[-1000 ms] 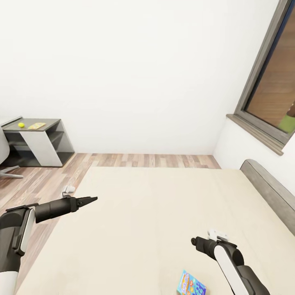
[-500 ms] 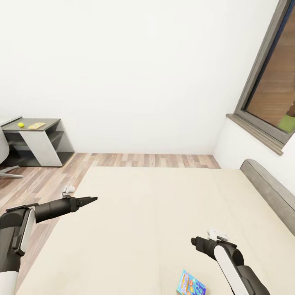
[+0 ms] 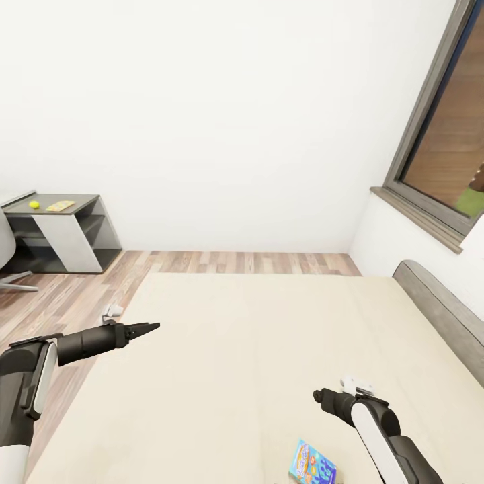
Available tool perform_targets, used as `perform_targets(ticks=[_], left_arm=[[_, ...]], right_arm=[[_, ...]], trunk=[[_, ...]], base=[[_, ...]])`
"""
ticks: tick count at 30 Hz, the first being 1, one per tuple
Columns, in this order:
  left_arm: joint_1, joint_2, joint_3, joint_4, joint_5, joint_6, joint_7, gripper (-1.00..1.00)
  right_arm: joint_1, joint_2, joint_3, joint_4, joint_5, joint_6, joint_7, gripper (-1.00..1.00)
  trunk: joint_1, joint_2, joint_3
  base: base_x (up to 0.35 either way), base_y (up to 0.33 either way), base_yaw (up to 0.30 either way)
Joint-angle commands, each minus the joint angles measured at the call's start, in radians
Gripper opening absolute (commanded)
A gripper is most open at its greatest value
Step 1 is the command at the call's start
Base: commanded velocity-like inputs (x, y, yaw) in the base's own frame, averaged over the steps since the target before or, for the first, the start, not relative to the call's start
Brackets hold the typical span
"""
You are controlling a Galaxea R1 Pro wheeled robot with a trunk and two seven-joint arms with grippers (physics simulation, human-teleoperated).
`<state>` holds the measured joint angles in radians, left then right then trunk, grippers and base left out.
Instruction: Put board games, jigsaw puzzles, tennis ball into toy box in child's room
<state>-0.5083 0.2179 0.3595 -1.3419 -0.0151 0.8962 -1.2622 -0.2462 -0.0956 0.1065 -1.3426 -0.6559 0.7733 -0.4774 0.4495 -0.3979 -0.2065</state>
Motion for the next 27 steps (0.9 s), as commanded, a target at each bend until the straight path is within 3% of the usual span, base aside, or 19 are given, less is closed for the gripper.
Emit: perform_targets(ticks=[1,27], left_arm=[[-0.001,0.000,0.001,0.000,-0.002,0.010,-0.005,1.00],[-0.001,0.001,0.001,0.000,-0.002,0.010,-0.005,1.00]], right_arm=[[-0.001,-0.001,0.002,-0.001,-0.010,0.001,-0.010,1.00],[-0.001,-0.001,0.003,-0.001,-0.010,0.001,-0.010,1.00]], trunk=[[0.000,-0.002,-0.002],[0.000,-0.002,-0.002]], base=[[-0.035,0.000,-0.032],[-0.005,0.000,-0.025]])
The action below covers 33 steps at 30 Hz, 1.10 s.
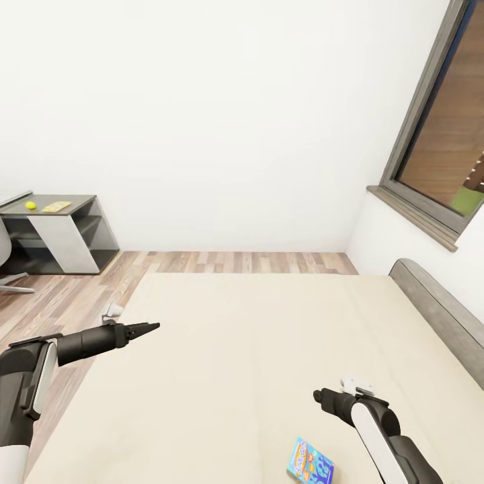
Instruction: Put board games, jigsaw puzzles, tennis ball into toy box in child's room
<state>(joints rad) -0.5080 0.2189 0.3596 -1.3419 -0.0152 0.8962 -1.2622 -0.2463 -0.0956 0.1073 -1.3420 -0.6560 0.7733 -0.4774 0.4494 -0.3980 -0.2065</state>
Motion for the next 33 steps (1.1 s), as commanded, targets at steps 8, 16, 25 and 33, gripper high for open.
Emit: perform_targets(ticks=[8,16,25,33], left_arm=[[-0.001,0.000,0.001,0.000,-0.002,0.010,-0.005,1.00],[-0.001,0.000,0.001,0.000,-0.002,0.010,-0.005,1.00],[-0.001,0.000,0.001,0.000,-0.002,0.010,-0.005,1.00],[-0.001,0.000,0.001,0.000,-0.002,0.010,-0.005,1.00]], right_arm=[[-0.001,-0.001,0.002,-0.002,-0.010,0.001,-0.010,1.00],[-0.001,-0.001,0.002,-0.001,-0.010,0.001,-0.010,1.00],[-0.001,0.001,0.002,0.000,-0.010,0.001,-0.010,1.00],[-0.001,0.001,0.002,0.000,-0.010,0.001,-0.010,1.00]], trunk=[[0.001,-0.002,-0.002],[0.001,-0.002,-0.004],[0.001,-0.002,-0.016],[0.001,-0.002,-0.029]], base=[[0.000,0.000,0.000],[0.000,0.000,0.000],[0.000,0.000,0.000],[0.000,0.000,0.000]])
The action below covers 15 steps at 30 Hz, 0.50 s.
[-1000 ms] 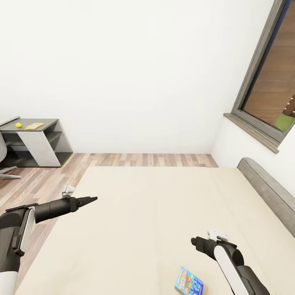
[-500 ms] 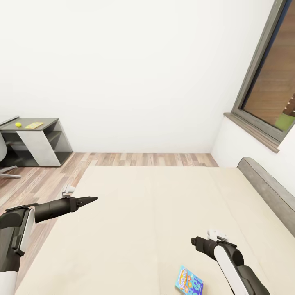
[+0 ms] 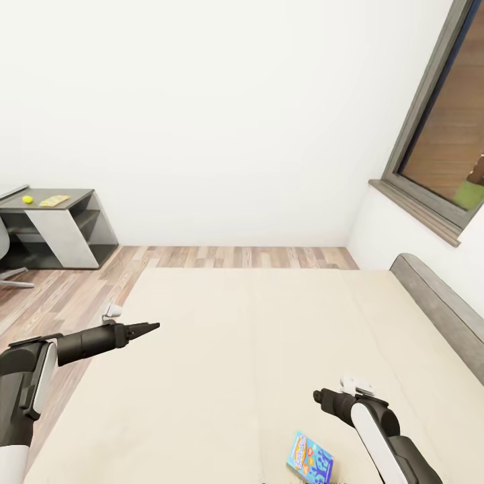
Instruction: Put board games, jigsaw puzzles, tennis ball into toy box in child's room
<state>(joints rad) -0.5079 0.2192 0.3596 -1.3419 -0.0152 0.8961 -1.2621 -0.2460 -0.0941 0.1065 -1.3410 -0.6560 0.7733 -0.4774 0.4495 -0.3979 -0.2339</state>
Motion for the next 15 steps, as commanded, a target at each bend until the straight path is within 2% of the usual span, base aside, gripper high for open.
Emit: perform_targets(ticks=[1,15], left_arm=[[-0.001,0.000,0.001,0.000,-0.002,0.010,-0.005,1.00],[-0.001,0.000,0.001,0.000,-0.002,0.010,-0.005,1.00]], right_arm=[[-0.001,-0.001,0.002,-0.001,-0.010,0.001,-0.010,1.00],[-0.001,-0.001,0.002,-0.001,-0.010,0.001,-0.010,1.00]], trunk=[[0.001,-0.002,-0.004],[0.001,-0.002,-0.027]], base=[[0.000,0.000,0.000],[0.000,0.000,0.000]])
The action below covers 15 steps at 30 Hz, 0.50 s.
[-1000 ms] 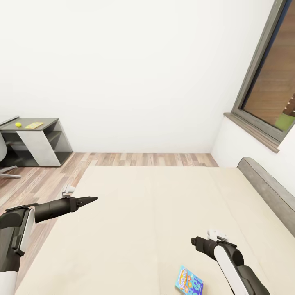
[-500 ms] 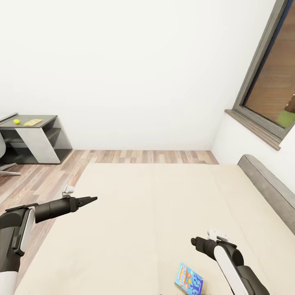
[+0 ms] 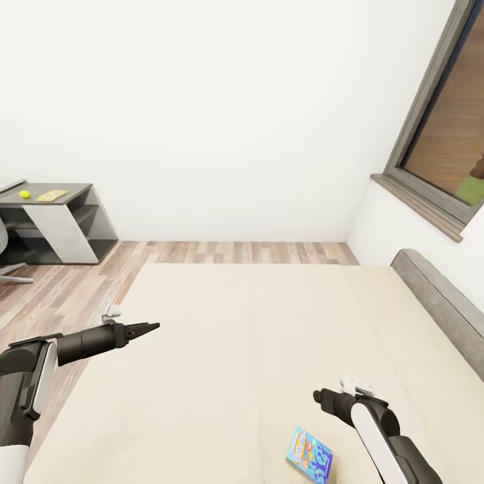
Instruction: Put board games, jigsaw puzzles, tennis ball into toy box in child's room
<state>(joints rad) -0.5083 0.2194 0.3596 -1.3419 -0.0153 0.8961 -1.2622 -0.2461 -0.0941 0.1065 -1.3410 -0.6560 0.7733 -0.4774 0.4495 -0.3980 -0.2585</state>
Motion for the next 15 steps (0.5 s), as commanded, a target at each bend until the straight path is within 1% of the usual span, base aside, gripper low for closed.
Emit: perform_targets(ticks=[1,9,15], left_arm=[[-0.001,0.000,0.001,0.000,-0.002,0.010,-0.005,1.00],[-0.001,0.000,0.001,0.000,-0.003,0.010,-0.005,1.00],[-0.001,0.000,0.001,0.000,-0.003,0.010,-0.005,1.00]], right_arm=[[-0.001,-0.001,0.002,-0.001,-0.010,0.001,-0.010,1.00],[-0.001,0.000,0.001,0.008,-0.012,0.001,-0.012,1.00],[-0.006,0.000,0.000,0.056,-0.010,0.000,-0.014,1.00]], trunk=[[0.001,-0.002,-0.004],[0.001,-0.002,-0.017],[0.001,-0.002,-0.027]], base=[[0.000,0.000,0.000],[0.000,0.000,0.000],[0.000,0.000,0.000]])
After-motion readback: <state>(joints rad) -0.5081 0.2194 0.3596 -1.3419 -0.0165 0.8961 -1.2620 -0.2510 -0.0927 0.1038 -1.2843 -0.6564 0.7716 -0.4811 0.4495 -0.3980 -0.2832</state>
